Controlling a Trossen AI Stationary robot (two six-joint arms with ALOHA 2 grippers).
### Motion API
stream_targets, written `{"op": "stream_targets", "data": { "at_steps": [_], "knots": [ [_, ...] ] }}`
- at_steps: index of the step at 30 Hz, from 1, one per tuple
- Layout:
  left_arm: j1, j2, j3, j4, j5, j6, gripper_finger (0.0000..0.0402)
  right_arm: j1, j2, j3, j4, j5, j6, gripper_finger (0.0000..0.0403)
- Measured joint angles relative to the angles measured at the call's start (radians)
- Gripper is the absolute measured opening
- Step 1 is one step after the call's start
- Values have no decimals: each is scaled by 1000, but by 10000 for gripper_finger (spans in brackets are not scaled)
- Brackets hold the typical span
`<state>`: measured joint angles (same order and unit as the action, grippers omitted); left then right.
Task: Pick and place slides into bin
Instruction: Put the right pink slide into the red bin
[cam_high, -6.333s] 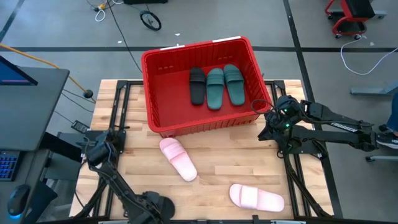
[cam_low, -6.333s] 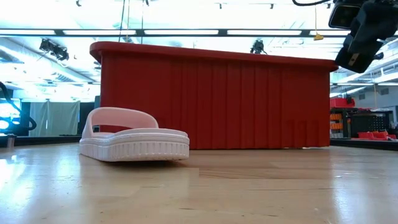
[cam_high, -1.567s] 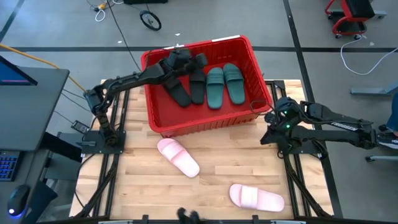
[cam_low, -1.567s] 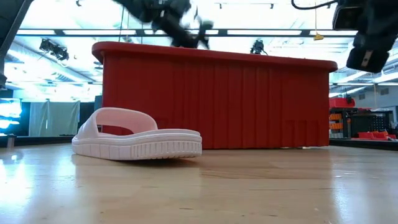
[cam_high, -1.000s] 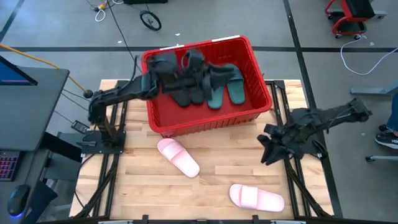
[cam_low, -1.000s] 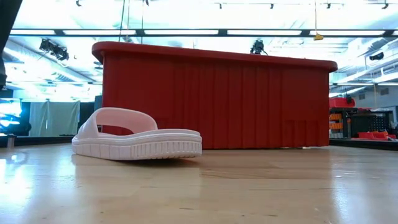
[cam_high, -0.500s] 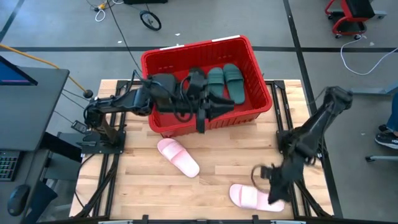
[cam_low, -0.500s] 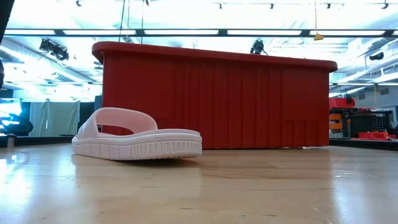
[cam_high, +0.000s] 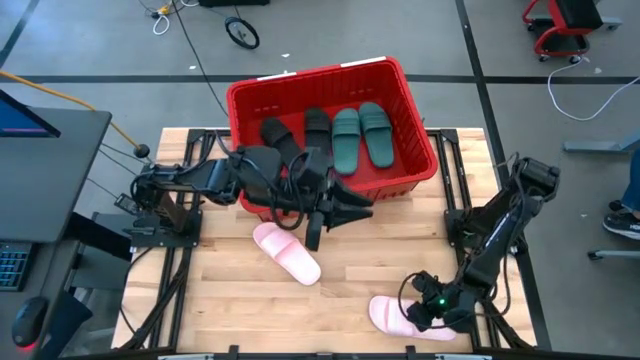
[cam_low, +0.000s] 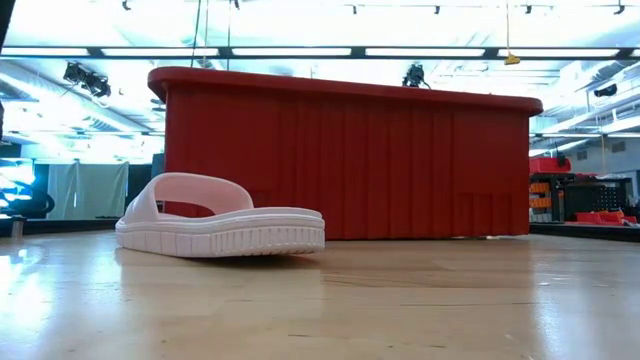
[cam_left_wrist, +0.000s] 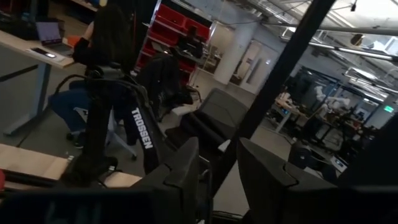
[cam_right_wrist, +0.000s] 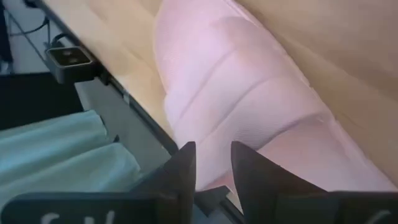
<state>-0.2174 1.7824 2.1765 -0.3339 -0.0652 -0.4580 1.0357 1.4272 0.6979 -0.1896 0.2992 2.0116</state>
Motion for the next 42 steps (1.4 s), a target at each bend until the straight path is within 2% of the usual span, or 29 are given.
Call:
{"op": "stream_targets", "data": {
  "at_steps": [5,14,21,26,32,35,37,40,42],
  "knots": [
    [-20,0,0,0,2,1,110,2,6,0,3,0,36,114],
    [-22,0,0,0,0,1,112,34,-121,1,3,-56,18,134],
    [-22,0,0,-1,0,50,105,45,-47,1,-6,-82,10,185],
    [-21,0,0,-1,1,85,104,13,-10,1,-5,-83,2,221],
    [-19,0,0,0,0,88,100,-44,57,0,12,-80,-42,232],
    [-19,1,0,0,0,87,98,-72,79,0,82,-81,-101,221],
    [-19,1,0,1,1,85,98,-89,86,0,129,-83,-166,199],
    [-19,2,-1,4,0,80,97,-110,80,1,156,-96,-255,139],
    [-19,2,-1,16,0,63,93,-118,63,0,150,-99,-342,78]
  ]
}}
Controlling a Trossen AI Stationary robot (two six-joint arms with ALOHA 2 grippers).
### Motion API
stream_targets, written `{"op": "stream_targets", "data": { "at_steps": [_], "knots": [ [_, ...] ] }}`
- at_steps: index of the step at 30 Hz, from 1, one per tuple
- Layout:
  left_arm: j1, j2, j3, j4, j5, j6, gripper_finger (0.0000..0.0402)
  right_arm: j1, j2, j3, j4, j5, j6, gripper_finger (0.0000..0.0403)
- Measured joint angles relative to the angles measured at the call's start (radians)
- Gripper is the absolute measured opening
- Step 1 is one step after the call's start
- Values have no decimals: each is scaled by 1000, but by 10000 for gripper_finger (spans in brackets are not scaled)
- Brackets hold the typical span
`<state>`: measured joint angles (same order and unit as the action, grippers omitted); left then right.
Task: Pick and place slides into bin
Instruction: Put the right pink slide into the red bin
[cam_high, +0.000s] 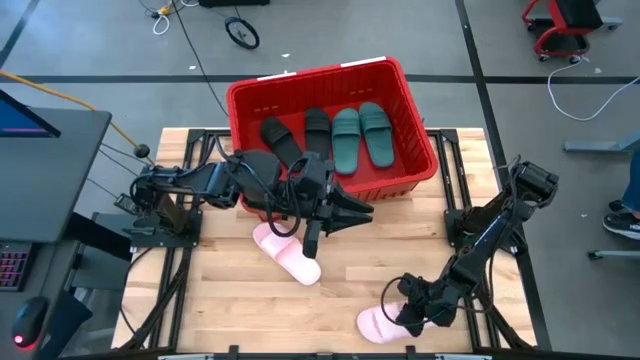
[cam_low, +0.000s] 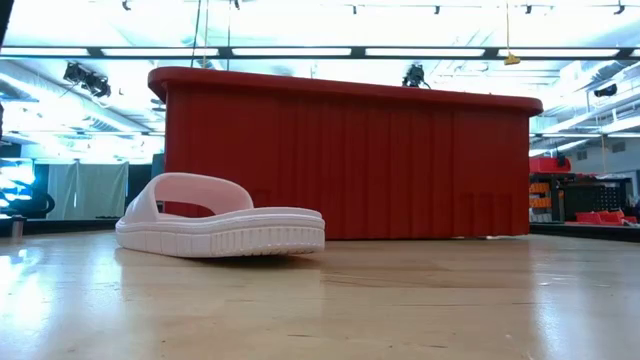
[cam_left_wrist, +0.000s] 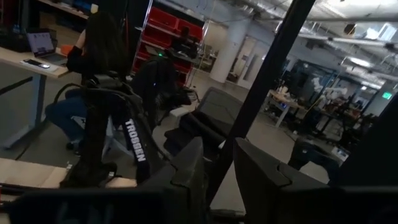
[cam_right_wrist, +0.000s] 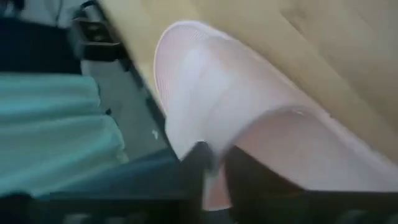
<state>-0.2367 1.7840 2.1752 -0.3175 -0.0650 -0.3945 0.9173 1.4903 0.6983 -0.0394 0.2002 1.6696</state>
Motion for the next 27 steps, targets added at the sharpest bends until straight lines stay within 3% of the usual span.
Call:
{"op": "stream_targets", "data": {
  "at_steps": [2,3,6,11,19,23,27],
  "knots": [
    [0,0,0,24,0,-13,88,-4,-28,0,2,0,-90,24],
    [0,-2,0,36,0,-12,84,-8,-48,0,0,0,-136,17],
    [0,-10,0,64,-23,-8,73,-38,-151,-1,-2,-2,-214,21],
    [0,-31,0,122,-126,30,51,-138,-433,-1,1,-2,-497,9],
    [0,-45,0,216,-166,77,25,-452,-859,6,23,29,-834,6],
    [1,-47,0,245,-190,78,17,-660,-881,86,-46,5,-972,4],
    [5,-47,0,254,-245,97,14,-837,-755,273,-114,-137,-1085,4]
  ]
}}
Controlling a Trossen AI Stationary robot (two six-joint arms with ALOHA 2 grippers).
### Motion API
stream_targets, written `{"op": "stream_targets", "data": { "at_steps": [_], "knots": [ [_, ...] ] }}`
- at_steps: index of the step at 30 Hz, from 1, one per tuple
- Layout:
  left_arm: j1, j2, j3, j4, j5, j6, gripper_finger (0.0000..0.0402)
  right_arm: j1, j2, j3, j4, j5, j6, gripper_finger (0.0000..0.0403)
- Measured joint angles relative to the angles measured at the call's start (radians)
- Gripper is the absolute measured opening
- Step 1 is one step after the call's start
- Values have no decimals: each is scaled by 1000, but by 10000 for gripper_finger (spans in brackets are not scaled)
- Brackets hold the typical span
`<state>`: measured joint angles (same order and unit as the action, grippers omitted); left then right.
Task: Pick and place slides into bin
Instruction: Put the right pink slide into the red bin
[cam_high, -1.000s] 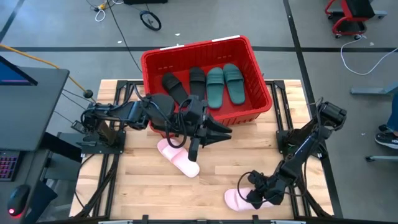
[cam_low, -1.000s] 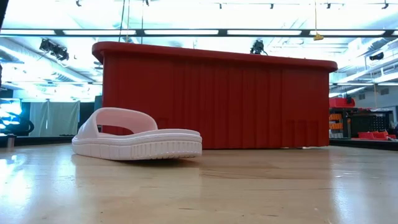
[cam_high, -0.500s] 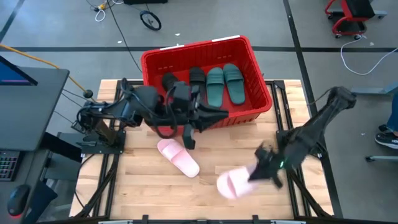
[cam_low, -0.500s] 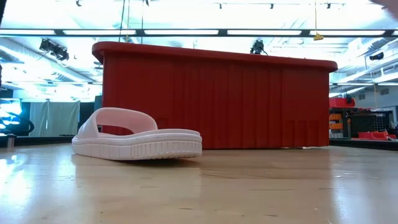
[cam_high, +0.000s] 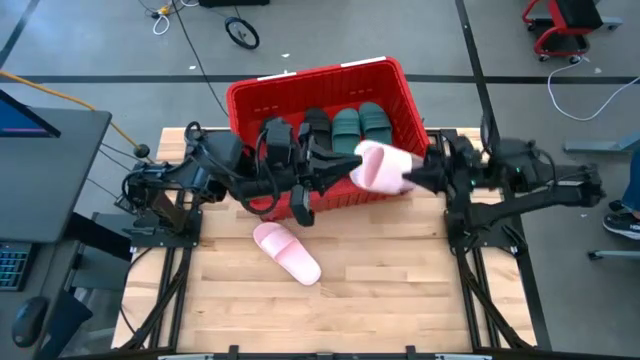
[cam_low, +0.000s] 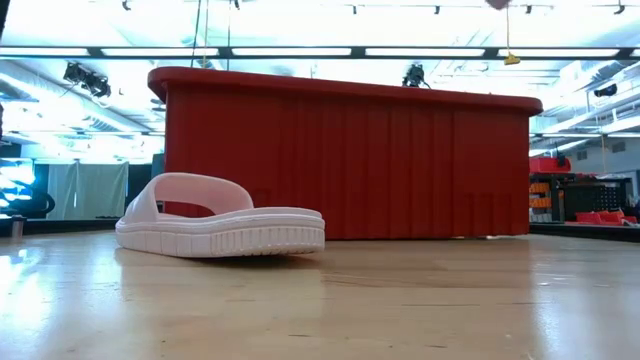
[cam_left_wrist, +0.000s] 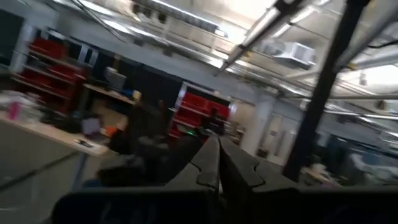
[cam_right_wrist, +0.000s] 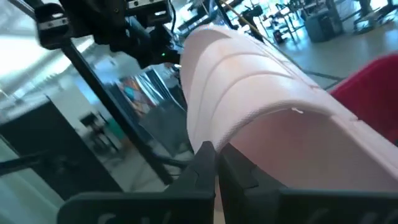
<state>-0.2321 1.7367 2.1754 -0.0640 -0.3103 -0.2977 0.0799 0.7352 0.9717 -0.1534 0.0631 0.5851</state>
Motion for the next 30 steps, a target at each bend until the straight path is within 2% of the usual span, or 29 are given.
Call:
{"op": "stream_targets", "data": {
  "at_steps": [6,10,15,19,24,30],
  "knots": [
    [0,-2,0,58,-59,129,18,-212,319,318,-170,-255,-180,4],
    [-1,-24,0,81,-108,219,13,-306,523,393,-192,-444,-186,4],
    [-14,-86,0,72,-195,494,5,-367,724,395,-76,-477,-146,4],
    [-19,-133,2,66,-270,633,16,-403,878,396,16,-488,-90,4],
    [-8,-166,2,16,-345,669,31,-421,1045,396,21,-489,-90,4],
    [11,-181,0,-63,-365,676,41,-402,1180,396,74,-505,-58,7]
  ]
}}
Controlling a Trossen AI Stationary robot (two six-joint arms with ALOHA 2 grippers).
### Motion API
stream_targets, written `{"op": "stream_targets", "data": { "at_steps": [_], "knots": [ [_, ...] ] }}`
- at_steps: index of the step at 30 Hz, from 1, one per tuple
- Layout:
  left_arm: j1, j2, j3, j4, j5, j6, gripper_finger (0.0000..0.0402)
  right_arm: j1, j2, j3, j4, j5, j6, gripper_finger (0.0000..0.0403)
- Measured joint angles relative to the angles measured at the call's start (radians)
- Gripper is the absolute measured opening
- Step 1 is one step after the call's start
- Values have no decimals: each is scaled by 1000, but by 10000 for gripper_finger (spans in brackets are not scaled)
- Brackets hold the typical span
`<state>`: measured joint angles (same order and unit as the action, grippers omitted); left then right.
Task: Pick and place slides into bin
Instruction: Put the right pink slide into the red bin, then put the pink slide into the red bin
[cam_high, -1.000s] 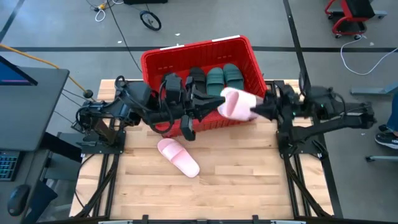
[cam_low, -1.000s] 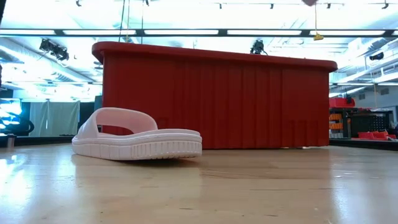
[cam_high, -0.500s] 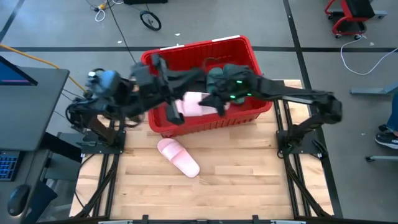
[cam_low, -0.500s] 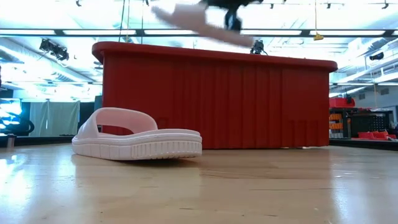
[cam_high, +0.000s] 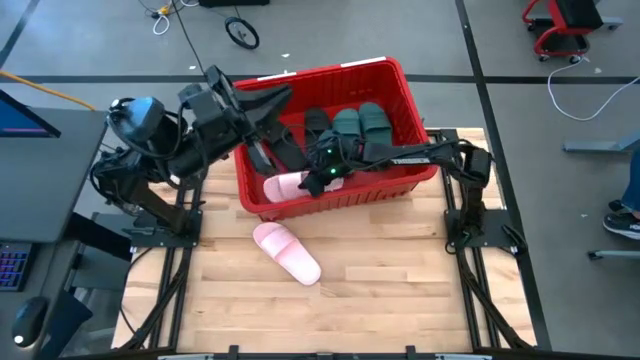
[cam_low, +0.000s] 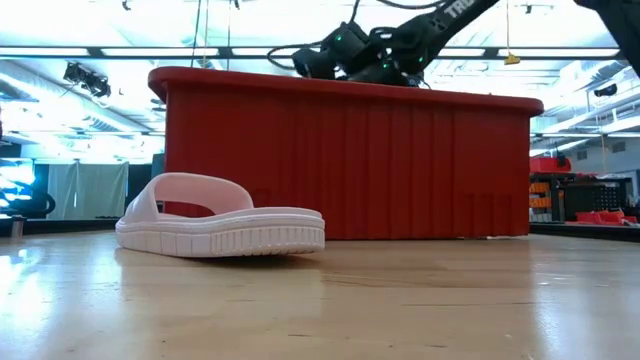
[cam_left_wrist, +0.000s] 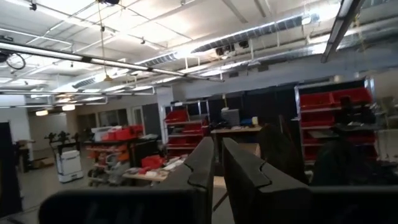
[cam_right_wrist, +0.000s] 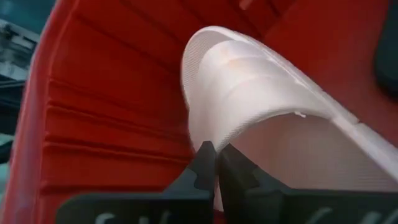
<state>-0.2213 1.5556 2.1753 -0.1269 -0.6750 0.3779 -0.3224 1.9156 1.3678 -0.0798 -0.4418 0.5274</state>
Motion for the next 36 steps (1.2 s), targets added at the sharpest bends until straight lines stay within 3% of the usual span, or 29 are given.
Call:
{"op": "stream_targets", "data": {
  "at_steps": [7,18,25,28,32,36],
  "knots": [
    [3,-5,0,-80,-12,-5,41,16,63,4,99,-6,74,49],
    [2,-7,0,-142,-12,-34,45,-6,6,-2,94,62,87,143],
    [3,-7,0,-161,-13,-36,39,-17,-155,0,73,55,79,149],
    [1,-7,1,-206,-12,-92,36,-17,-261,0,26,-2,103,147],
    [-2,-7,1,-375,-11,-276,35,-6,-432,0,-95,-124,111,144],
    [-22,-3,1,-669,2,-573,44,37,-619,0,-256,-167,20,142]
  ]
}}
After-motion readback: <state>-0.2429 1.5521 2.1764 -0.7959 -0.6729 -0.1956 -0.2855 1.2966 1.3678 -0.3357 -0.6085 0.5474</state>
